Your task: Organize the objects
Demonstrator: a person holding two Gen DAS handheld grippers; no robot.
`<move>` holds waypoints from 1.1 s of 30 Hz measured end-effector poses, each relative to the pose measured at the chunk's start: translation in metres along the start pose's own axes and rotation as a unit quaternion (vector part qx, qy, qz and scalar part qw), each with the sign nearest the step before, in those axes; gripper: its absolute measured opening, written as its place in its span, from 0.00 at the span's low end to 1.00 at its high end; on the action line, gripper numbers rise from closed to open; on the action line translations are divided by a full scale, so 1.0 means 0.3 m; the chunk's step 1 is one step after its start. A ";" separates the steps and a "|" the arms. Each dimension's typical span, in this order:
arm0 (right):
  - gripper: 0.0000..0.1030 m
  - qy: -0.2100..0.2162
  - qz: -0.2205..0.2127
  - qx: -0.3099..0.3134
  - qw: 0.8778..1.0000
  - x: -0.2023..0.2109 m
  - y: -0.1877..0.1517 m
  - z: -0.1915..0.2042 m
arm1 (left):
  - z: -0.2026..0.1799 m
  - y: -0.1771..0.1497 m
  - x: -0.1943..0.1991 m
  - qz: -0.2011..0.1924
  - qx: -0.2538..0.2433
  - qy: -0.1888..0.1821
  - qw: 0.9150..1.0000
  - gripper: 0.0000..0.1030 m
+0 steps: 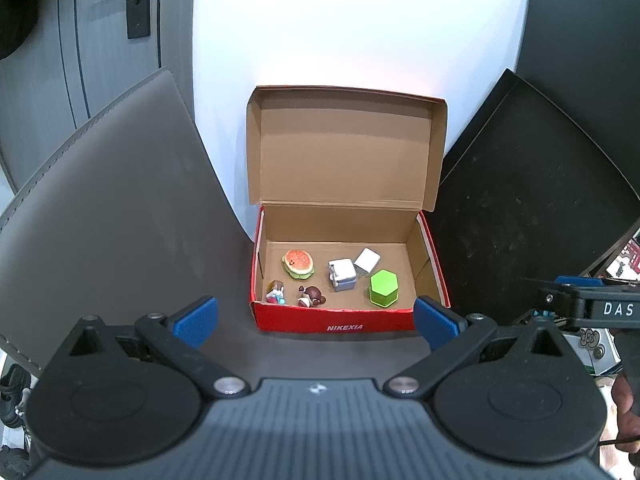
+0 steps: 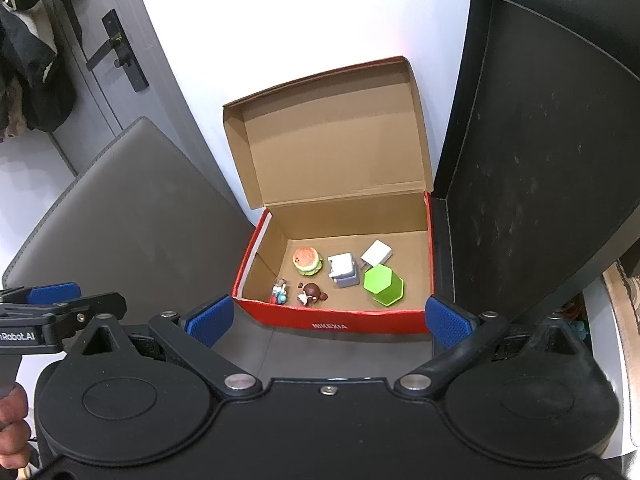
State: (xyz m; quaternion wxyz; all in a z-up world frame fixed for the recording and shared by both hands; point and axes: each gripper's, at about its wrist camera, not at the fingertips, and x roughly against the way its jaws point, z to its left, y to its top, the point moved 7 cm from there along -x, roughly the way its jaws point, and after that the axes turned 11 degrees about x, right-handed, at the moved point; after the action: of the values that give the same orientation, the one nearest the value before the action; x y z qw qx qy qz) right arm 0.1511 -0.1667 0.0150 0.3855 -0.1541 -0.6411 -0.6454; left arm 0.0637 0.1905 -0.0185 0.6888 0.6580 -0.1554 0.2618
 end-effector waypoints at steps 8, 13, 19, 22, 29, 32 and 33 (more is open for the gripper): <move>1.00 -0.004 0.001 -0.002 1.000 0.003 -0.002 -0.003 | 0.004 0.001 0.000 0.001 0.002 0.001 1.000 1.00; 1.00 -0.007 0.000 -0.003 1.000 0.001 -0.003 0.000 | -0.002 -0.001 -0.001 0.002 -0.001 0.002 1.000 1.00; 1.00 -0.008 0.001 -0.004 1.000 -0.004 -0.004 -0.001 | -0.012 -0.004 -0.005 0.002 -0.003 0.003 1.000 1.00; 1.00 -0.009 0.001 -0.005 1.000 -0.005 -0.006 -0.006 | -0.011 -0.008 -0.008 0.004 -0.003 0.003 1.000 1.00; 1.00 -0.010 0.003 -0.008 1.000 -0.010 -0.011 -0.014 | -0.011 -0.012 -0.011 0.005 -0.002 0.003 1.000 1.00; 1.00 -0.010 0.004 -0.008 1.000 -0.010 -0.012 -0.015 | -0.009 -0.014 -0.014 0.006 -0.001 0.003 1.000 1.00; 1.00 -0.010 0.004 -0.008 1.000 -0.011 -0.013 -0.016 | -0.007 -0.015 -0.014 0.007 0.000 0.003 1.000 1.00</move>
State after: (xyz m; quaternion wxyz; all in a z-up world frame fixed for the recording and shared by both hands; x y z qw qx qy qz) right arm 0.1519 -0.1706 0.0092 0.3809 -0.1662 -0.6390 -0.6473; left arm 0.0626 0.1920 -0.0247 0.6875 0.6561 -0.1580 0.2683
